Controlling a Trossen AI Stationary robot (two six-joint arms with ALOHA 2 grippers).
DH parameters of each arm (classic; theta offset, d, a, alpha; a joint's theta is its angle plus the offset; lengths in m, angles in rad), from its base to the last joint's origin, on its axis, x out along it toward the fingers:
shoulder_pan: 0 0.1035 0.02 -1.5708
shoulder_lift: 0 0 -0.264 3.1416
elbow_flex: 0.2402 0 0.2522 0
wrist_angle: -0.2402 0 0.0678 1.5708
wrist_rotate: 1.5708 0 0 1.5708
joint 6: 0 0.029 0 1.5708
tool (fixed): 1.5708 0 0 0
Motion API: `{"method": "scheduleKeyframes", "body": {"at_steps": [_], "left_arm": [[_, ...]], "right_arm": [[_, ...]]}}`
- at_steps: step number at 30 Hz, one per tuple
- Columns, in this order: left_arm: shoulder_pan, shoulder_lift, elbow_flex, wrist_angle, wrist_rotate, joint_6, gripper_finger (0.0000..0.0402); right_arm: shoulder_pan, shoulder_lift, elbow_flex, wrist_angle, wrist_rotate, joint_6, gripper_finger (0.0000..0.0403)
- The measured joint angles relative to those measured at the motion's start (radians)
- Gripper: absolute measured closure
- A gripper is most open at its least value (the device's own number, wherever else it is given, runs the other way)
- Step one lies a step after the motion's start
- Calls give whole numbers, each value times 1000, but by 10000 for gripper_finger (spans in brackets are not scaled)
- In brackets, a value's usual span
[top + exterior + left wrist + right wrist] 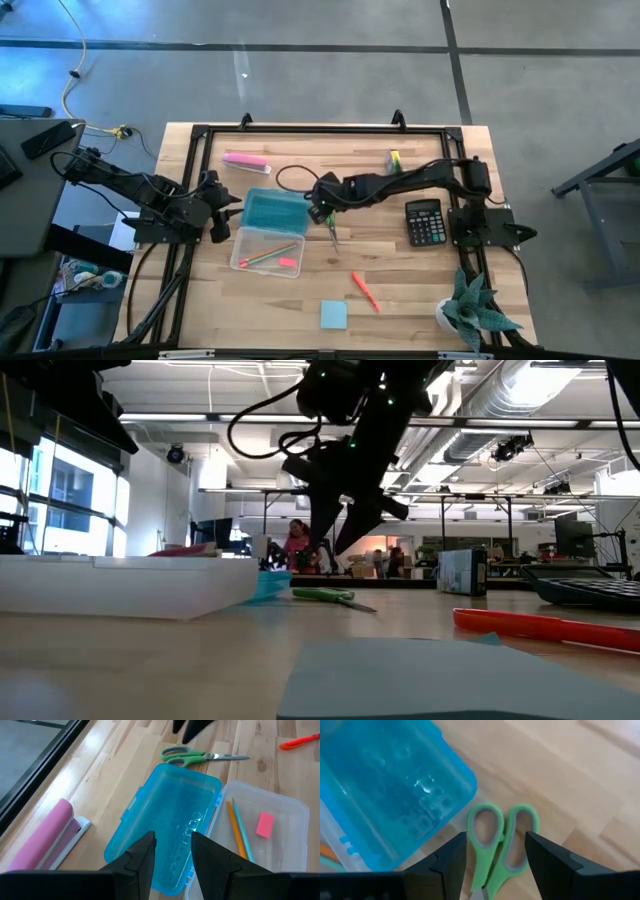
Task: Pack school essentials
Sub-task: Put the green scissors into the supply box
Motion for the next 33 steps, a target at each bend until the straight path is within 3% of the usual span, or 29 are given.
{"method": "scheduleKeyframes", "body": {"at_steps": [21,33], "left_arm": [[0,0,0,1,0,0,284],[0,0,0,0,0,0,284]], "right_arm": [[4,117,0,78,38,33,213],[-12,130,0,16,7,41,220]]}}
